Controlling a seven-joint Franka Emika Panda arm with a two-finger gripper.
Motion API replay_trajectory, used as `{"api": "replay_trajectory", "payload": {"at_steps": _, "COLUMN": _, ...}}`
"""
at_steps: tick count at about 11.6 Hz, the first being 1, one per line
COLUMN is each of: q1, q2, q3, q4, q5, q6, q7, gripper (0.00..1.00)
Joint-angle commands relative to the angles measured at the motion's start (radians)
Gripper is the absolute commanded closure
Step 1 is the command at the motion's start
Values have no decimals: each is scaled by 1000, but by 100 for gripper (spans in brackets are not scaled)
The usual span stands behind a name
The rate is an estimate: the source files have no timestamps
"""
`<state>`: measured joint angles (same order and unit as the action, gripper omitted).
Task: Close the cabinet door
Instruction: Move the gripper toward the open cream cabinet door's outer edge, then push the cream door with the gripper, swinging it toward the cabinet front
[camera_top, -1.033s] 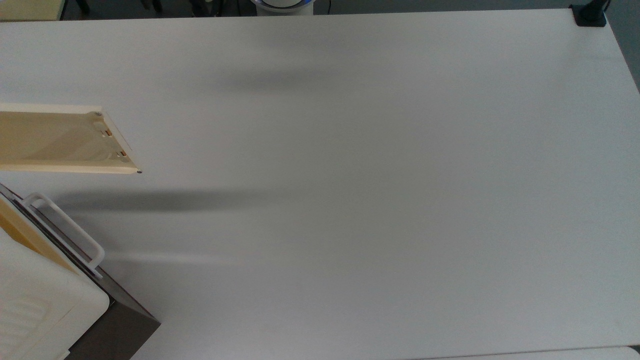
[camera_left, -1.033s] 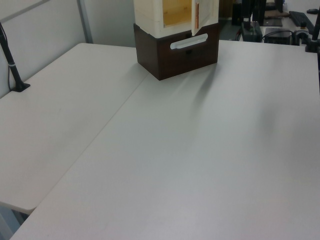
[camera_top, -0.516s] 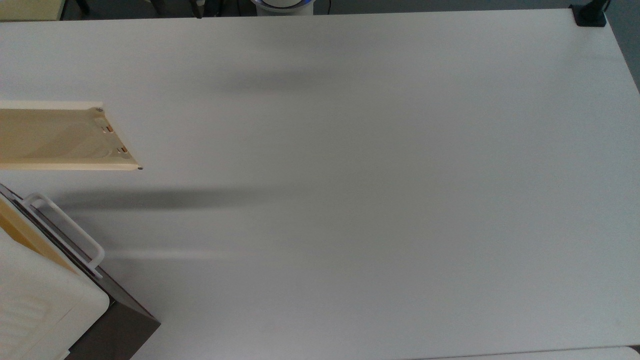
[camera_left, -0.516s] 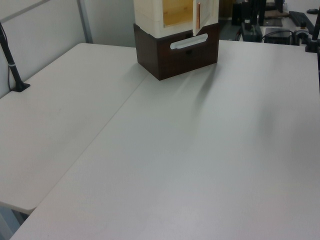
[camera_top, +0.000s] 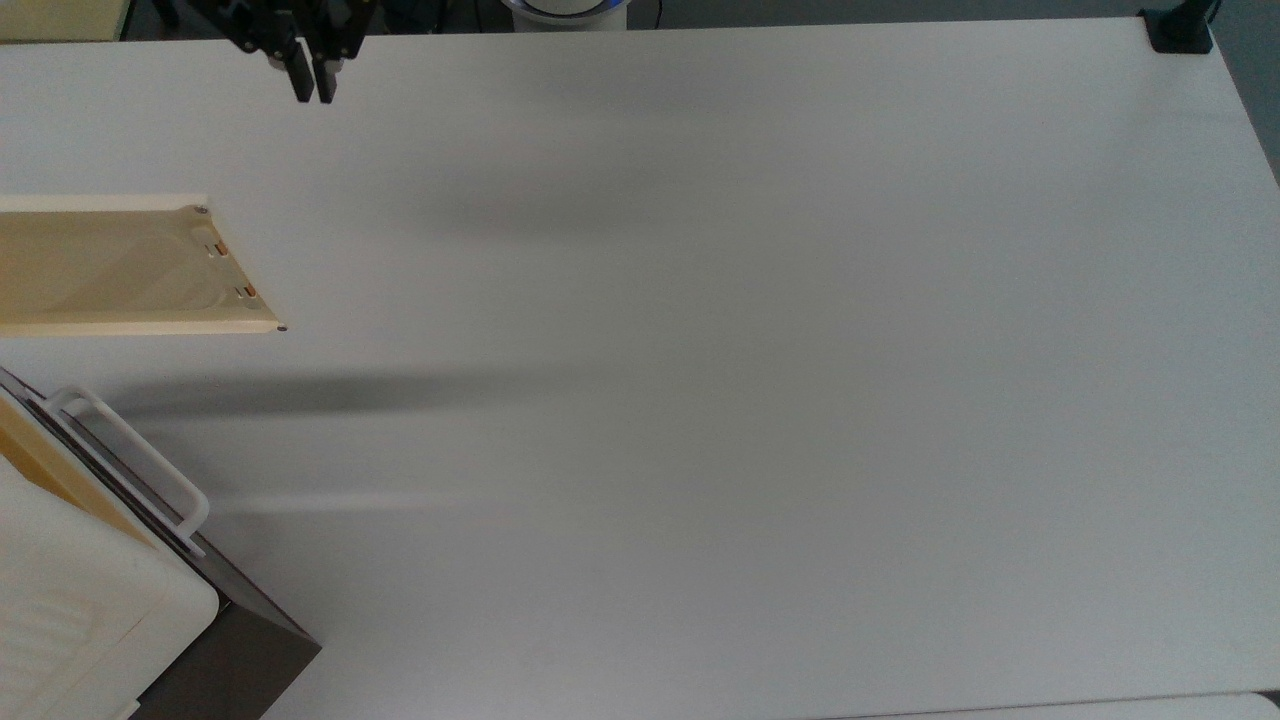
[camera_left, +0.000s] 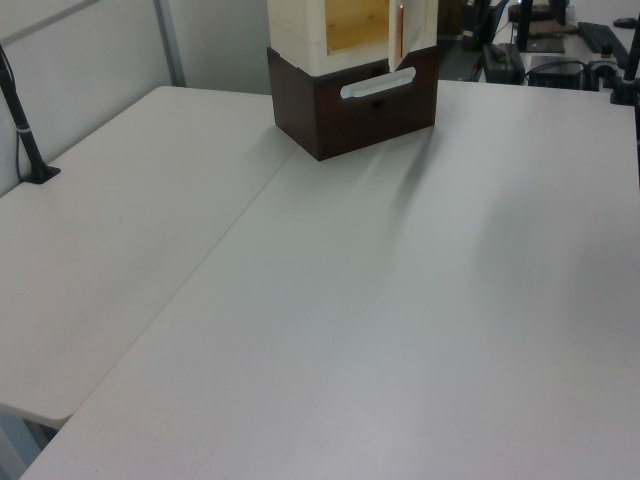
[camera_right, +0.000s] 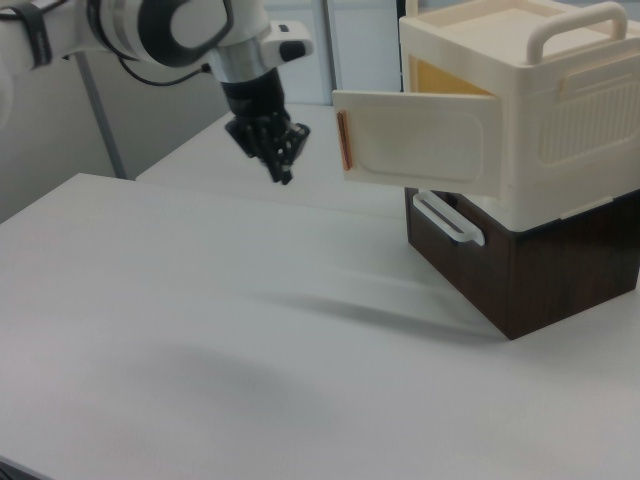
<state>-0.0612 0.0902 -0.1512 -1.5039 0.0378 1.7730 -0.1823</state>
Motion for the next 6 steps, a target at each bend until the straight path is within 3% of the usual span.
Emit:
{"api": "replay_trajectory", "payload": {"at_steps": 1, "q1": -15, "q2": 49, "q3": 1, "q4": -6, "q5": 16, "q6": 188, "q7": -51, "gripper": 84}}
{"api": "replay_trajectory", "payload": {"at_steps": 6, "q1": -35, "q2": 147, "q3": 1, "q4": 60, "q5": 14, "q6": 396, "q7": -39, "gripper": 91}}
